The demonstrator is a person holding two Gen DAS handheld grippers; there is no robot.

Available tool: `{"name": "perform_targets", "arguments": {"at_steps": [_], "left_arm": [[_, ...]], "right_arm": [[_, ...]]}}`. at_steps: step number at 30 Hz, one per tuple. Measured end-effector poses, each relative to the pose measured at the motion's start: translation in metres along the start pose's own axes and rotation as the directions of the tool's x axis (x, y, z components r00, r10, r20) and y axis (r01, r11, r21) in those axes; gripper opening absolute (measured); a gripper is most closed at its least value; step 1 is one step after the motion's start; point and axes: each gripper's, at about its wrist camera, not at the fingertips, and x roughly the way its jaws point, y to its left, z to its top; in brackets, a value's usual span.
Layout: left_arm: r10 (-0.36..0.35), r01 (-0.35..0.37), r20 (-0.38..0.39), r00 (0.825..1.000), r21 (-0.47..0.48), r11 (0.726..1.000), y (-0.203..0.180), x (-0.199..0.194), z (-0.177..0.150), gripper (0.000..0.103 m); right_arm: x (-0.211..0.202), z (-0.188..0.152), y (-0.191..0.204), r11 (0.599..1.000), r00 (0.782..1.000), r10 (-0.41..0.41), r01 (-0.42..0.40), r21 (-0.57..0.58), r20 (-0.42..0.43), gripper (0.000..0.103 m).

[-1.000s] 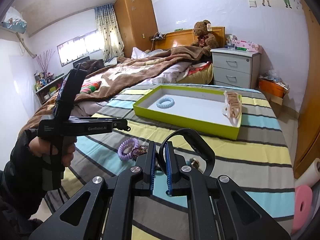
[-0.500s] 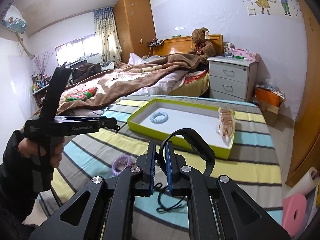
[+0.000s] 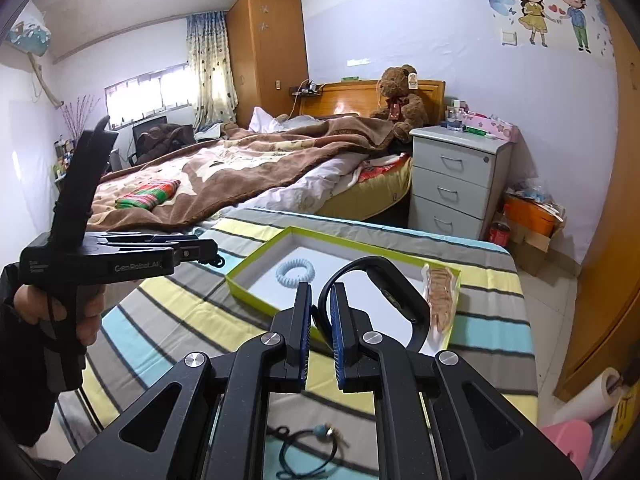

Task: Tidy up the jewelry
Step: 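Carry the bear-charm tie with the left tool while the right tool carries the watch band to the box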

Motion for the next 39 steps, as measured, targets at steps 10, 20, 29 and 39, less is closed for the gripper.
{"name": "perform_targets", "arguments": {"at_steps": [10,20,29,39], "left_arm": [[-0.046,0.045,-0.022,0.999,-0.007,0.999,-0.005,0.031,0.023,0.031],[-0.059,0.058,-0.071,0.996,-0.022,0.998,-0.003,0.076,0.038,0.031],[-0.060,0.056,-0.120,0.991,-0.037,0.998,-0.002,0.119,0.046,0.031],[-0.034,0.027,-0.165,0.986,-0.041,0.999,0.002,0.151,0.047,0.031]], "right_arm": [[0.053,0.020,-0.019,1.000,0.998,-0.015,0.016,0.025,-0.065,0.010],[0.107,0.026,-0.038,0.997,0.987,-0.029,0.040,0.067,-0.160,0.010],[0.149,0.021,-0.040,0.996,0.970,-0.035,0.052,0.068,-0.241,0.010],[0.176,0.017,-0.049,0.995,0.953,-0.045,0.071,0.074,-0.301,0.010]]}}
